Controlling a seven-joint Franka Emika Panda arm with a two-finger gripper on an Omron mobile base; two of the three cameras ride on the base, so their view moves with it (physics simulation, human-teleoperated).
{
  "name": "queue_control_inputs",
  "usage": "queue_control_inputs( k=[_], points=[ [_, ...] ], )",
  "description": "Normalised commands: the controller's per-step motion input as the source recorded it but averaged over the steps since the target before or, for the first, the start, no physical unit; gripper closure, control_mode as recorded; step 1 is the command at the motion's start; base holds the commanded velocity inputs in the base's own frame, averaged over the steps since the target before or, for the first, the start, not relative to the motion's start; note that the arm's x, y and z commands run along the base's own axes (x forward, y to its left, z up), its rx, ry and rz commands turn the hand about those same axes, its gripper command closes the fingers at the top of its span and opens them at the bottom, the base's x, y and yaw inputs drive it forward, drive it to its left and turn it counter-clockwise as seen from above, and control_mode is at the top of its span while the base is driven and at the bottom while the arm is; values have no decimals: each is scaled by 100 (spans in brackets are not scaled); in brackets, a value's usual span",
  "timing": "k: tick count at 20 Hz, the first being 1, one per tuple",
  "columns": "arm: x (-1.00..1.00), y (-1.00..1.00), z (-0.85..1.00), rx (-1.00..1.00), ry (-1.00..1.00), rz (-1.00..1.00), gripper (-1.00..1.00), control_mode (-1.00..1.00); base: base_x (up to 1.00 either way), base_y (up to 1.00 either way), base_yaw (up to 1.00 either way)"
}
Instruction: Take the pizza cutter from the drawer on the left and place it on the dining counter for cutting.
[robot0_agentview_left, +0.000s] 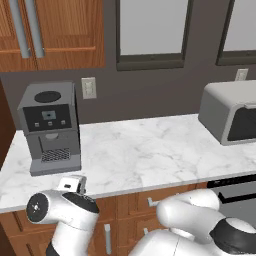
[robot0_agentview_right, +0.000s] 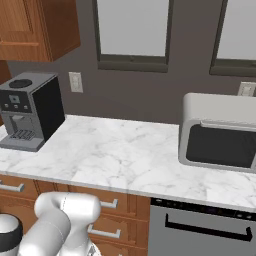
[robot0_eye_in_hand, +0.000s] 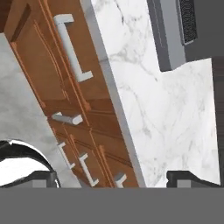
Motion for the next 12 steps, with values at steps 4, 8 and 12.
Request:
queue_control_inputs(
  k=[4,8,12],
  points=[
    [-2,16,-26,-11,-9,20,-100,-100,0,0,0],
    [0,11,-21,-10,-10,19,-100,-100,0,0,0],
    [0,10,-18,-9,-9,13,-100,-100,0,0,0]
  ],
)
